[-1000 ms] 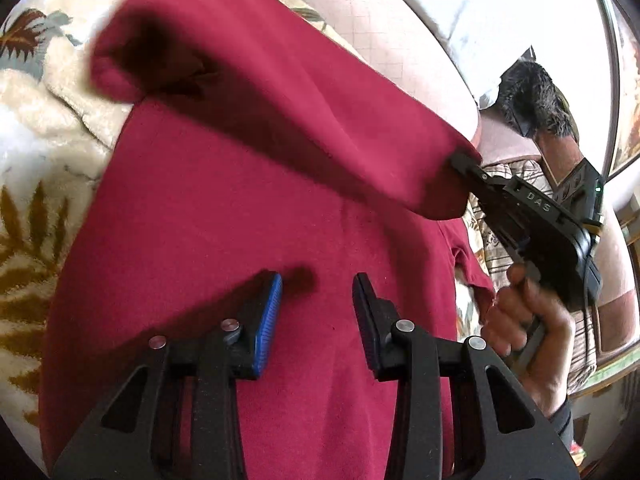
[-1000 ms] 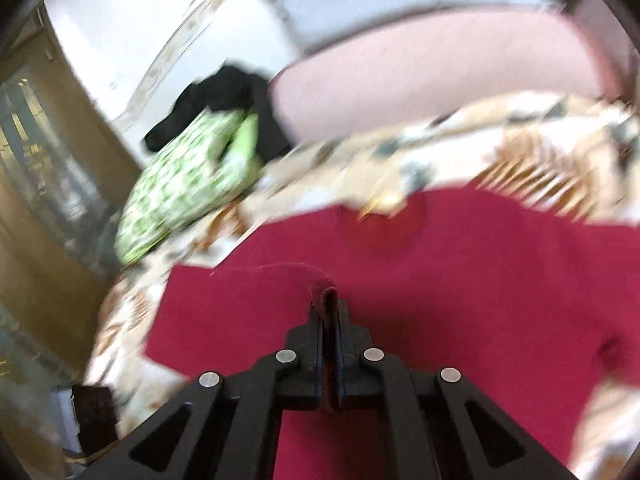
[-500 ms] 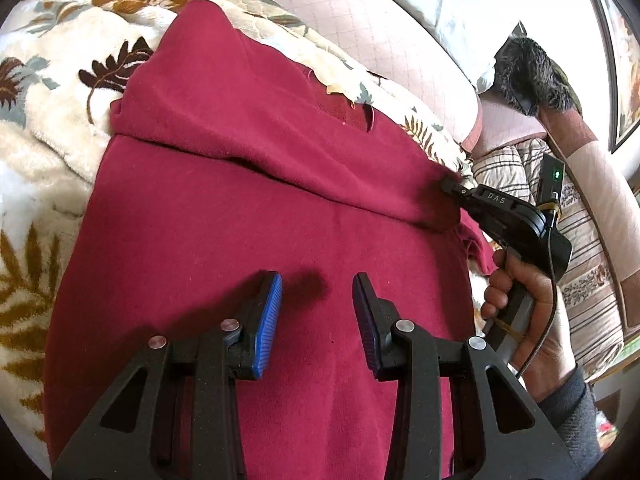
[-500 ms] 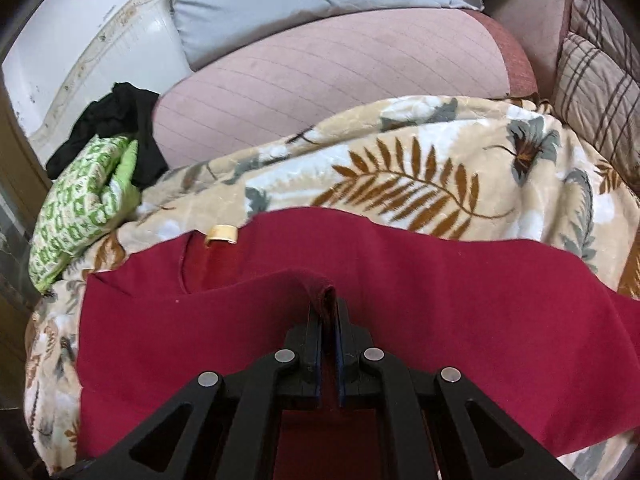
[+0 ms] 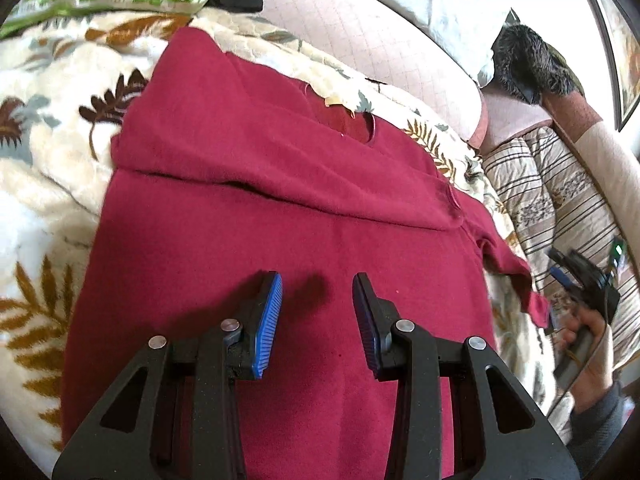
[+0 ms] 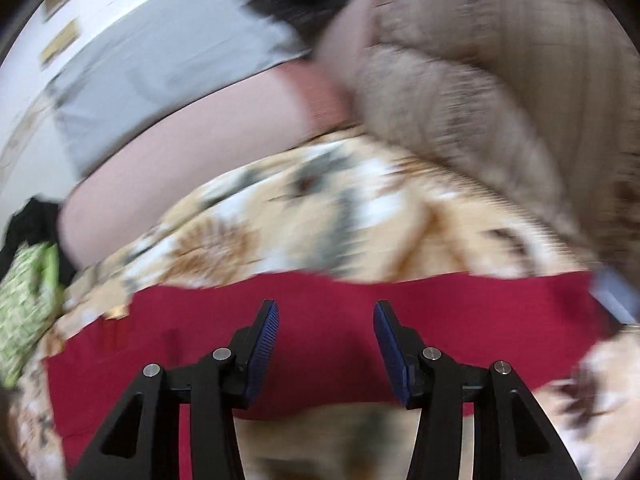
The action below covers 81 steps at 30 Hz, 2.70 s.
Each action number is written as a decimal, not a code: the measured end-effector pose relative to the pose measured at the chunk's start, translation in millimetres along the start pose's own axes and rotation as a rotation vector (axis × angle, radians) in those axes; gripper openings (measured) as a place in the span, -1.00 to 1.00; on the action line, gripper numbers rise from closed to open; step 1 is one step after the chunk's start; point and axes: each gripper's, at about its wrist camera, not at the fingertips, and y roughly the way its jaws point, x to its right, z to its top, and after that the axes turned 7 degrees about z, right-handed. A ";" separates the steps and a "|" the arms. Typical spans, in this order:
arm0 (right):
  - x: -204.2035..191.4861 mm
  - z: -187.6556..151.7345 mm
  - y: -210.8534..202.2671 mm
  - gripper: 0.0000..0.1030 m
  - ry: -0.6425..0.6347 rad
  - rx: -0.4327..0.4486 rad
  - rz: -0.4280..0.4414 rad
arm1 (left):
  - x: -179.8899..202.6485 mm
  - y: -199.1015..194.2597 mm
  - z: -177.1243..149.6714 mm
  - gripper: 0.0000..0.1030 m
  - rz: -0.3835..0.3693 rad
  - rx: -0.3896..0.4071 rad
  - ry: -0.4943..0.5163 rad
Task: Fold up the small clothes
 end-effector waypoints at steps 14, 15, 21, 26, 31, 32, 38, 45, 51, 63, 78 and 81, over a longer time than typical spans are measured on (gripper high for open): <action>241.8 -45.7 -55.2 -0.03 0.553 0.043 -0.046 | 7.2 15.9 -3.9 0.22 -0.007 0.020 0.060; 241.3 -44.8 -54.8 -0.03 0.549 0.052 -0.039 | 7.9 16.0 -4.0 0.24 -0.005 0.020 0.065; 239.8 -46.6 -50.7 -0.32 0.597 0.067 0.062 | 7.4 16.2 -2.9 0.26 -0.007 0.018 0.065; 239.3 -54.2 -51.6 -0.34 0.650 0.071 0.071 | 8.5 16.9 -2.7 0.28 -0.002 0.018 0.074; 237.1 -51.5 -36.1 -0.34 0.669 0.081 0.152 | 8.2 17.1 -3.1 0.30 -0.007 0.017 0.072; 234.8 -50.0 -31.5 -0.35 0.667 0.074 0.157 | 8.4 17.0 -2.8 0.34 -0.008 0.018 0.075; 179.0 -26.7 -28.0 -0.90 0.542 0.081 0.116 | 15.9 19.2 -2.3 0.62 -0.026 0.001 0.120; 1.7 -2.3 -23.1 -0.90 0.251 0.068 0.477 | 14.7 -1.2 27.9 0.61 -0.097 0.075 0.067; -153.3 -52.8 1.9 -0.90 -0.105 -0.103 0.687 | 9.4 -13.4 67.0 0.61 -0.198 0.171 0.033; -247.0 -149.8 36.5 -0.79 -0.479 -0.241 0.684 | 18.9 54.7 70.4 0.61 -0.308 -0.095 0.042; -203.1 -129.8 -2.9 0.14 -0.492 -0.230 0.533 | 29.1 44.8 79.3 -0.89 -0.138 0.012 0.117; -194.5 -128.2 -13.3 0.14 -0.474 -0.235 0.552 | 29.1 30.5 96.7 -0.90 -0.113 0.094 0.145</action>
